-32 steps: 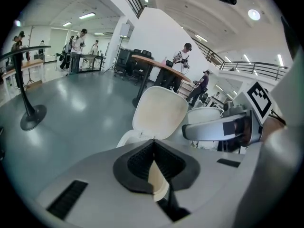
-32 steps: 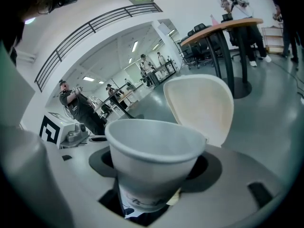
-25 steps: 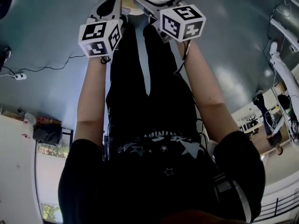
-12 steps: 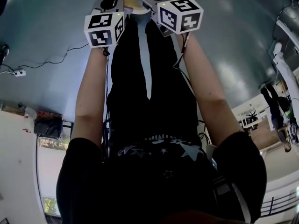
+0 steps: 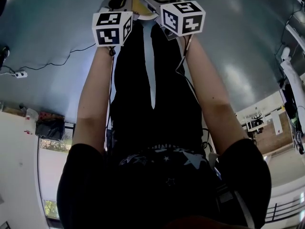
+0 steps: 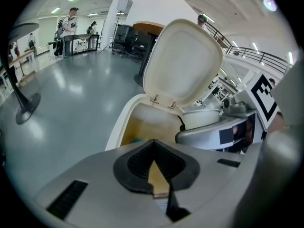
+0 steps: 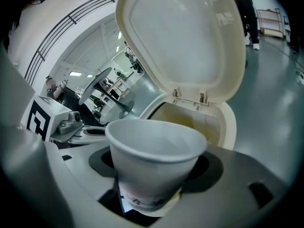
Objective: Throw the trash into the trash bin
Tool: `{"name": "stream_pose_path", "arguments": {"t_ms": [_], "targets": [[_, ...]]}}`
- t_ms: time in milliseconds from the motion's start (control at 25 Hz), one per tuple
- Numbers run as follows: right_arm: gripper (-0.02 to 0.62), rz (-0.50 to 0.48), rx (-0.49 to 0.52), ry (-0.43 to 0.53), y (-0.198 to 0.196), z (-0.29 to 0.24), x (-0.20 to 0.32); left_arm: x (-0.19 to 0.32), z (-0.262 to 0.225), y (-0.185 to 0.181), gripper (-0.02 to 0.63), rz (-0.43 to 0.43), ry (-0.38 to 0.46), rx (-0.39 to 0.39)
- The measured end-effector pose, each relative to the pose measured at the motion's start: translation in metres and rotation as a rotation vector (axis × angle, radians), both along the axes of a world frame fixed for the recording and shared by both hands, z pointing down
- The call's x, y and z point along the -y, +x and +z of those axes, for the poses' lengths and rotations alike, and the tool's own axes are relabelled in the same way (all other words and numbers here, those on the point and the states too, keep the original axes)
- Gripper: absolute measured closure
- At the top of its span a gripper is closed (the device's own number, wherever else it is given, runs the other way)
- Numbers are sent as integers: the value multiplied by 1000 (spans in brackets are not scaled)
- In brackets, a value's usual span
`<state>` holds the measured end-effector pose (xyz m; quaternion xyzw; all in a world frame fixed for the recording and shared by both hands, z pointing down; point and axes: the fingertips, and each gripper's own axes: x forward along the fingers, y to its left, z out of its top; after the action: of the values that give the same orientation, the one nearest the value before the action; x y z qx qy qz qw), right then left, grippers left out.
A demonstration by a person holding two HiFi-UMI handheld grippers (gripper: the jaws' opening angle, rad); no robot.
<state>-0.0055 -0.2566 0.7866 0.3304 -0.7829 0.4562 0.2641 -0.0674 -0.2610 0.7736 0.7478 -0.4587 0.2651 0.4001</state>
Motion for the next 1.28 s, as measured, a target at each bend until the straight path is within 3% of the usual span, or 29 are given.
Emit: {"name": "stream_pose_path", "arguments": {"t_ms": [280, 560, 720, 1280], "targets": [[259, -22, -3, -58, -9, 10, -11, -3, 3, 0, 595, 21, -12, -7], [258, -6, -27, -43, -10, 10, -10, -7, -2, -3, 595, 29, -7, -9], [209, 23, -44, -23, -9, 9, -8, -10, -3, -6, 595, 31, -6, -8], [207, 12, -25, -69, -13, -11, -20, -13, -27, -9, 595, 47, 18, -4]]}}
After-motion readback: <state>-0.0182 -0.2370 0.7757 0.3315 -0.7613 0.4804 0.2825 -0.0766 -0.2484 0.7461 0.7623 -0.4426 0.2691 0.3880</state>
